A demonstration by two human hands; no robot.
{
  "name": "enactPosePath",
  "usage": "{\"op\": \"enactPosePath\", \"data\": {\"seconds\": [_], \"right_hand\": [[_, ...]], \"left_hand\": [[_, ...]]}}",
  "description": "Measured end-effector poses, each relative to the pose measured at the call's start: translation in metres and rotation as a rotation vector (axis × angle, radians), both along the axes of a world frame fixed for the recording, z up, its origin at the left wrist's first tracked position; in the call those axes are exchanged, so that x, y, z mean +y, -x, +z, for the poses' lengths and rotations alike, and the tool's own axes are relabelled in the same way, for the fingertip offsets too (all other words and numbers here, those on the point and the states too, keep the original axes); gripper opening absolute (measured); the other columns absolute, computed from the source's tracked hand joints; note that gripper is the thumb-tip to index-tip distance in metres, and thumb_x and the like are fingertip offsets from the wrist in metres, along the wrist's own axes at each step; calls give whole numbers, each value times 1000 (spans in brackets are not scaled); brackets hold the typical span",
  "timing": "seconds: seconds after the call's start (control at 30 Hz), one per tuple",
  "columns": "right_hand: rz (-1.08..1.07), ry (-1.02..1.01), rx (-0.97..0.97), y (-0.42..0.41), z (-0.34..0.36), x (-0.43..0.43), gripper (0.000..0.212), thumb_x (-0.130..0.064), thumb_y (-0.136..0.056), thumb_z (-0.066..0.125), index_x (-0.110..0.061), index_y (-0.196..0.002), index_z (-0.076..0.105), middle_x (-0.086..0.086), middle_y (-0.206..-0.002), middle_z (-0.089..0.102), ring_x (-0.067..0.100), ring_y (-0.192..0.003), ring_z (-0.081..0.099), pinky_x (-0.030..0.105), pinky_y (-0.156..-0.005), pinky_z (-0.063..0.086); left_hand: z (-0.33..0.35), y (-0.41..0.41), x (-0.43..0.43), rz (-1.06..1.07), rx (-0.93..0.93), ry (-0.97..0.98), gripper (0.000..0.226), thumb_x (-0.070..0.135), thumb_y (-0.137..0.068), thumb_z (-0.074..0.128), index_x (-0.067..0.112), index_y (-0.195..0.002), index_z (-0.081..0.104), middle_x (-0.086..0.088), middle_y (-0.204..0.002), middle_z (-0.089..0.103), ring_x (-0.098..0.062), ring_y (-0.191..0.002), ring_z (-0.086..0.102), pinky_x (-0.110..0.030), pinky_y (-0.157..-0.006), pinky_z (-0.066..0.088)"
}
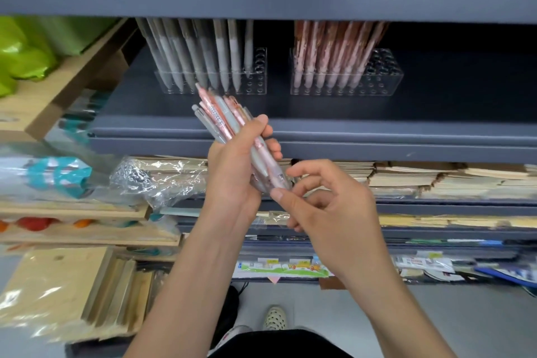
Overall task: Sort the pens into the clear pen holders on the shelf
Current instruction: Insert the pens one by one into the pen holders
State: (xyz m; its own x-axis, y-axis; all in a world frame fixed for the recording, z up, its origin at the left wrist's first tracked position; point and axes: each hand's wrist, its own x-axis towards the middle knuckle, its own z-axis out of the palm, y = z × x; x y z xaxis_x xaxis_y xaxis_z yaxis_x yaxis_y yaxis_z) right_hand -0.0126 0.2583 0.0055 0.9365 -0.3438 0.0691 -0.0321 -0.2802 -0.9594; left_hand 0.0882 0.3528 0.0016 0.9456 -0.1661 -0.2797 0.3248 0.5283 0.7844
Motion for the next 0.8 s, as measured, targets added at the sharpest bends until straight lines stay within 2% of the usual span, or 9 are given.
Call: {"op": "enactPosePath", "data": {"seconds": [0.2, 0.27, 0.37, 0.43, 0.6, 0.67, 0.73, 0.8], "right_hand": [[-85, 103, -74, 8, -8, 13, 9, -31, -81, 76, -33, -87, 71, -17, -74, 67, 5, -59, 62, 16, -53, 49], [-93, 69, -91, 11, -9, 18, 6, -29, -86, 72, -34, -88, 70, -17, -72, 69, 6, -57, 63, 21, -52, 50], [-130, 2, -99, 15, -9, 23, 14, -22, -91, 67, -35, -85, 69, -15, -71, 71, 7, -54, 67, 29, -53, 57], [-157, 4, -119, 17, -9, 26, 17, -18, -91, 66, -33, -84, 69, -16, -73, 71, 5, -58, 69, 27, -55, 59], [-277, -25, -215, 25, -15, 36, 5, -16, -93, 66, -17, -94, 70, -10, -77, 73, 6, -61, 71, 22, -55, 57], [-304, -30, -234, 29, -18, 38, 4, -17, -93, 65, -14, -93, 67, -10, -77, 73, 8, -61, 71, 25, -55, 58], [-326, -5, -235, 33, -19, 36, 5, -19, -93, 65, -15, -91, 66, -10, -77, 73, 8, -62, 71, 30, -56, 59], [-321, 45, -220, 37, -20, 31, 6, -21, -93, 66, -17, -90, 67, -10, -76, 73, 9, -64, 72, 35, -58, 60]], "left_hand": [[0, 15, 8, -1, -12, -26, 18, 22, -86, 77, 9, -89, 64, -3, -68, 64, -14, -57, 60, -26, -49, 50], [1, 19, 11, 12, -17, 3, 21, 30, -87, 76, 13, -93, 64, -1, -72, 65, -14, -59, 61, -27, -52, 52], [0, 29, 11, 38, 34, 12, 30, 43, -90, 70, 14, -95, 64, -1, -75, 69, -14, -61, 65, -28, -56, 54], [-2, 36, 9, 67, 71, 15, 25, 39, -93, 67, 15, -94, 64, -1, -75, 71, -14, -59, 67, -28, -55, 55], [-6, 45, 9, 78, 71, 36, 25, 37, -96, 64, 13, -99, 66, -3, -80, 74, -15, -65, 71, -28, -56, 56], [-10, 50, 7, 52, 51, 24, 28, 39, -96, 64, 12, -98, 68, -6, -79, 73, -20, -66, 71, -30, -53, 56], [-14, 55, 5, 42, 40, 12, 21, 36, -96, 64, 17, -89, 69, -6, -73, 70, -22, -65, 70, -32, -54, 57], [-19, 59, 1, 59, 44, 2, 13, 29, -95, 65, 18, -89, 67, -2, -69, 70, -20, -65, 70, -33, -55, 57]]}}
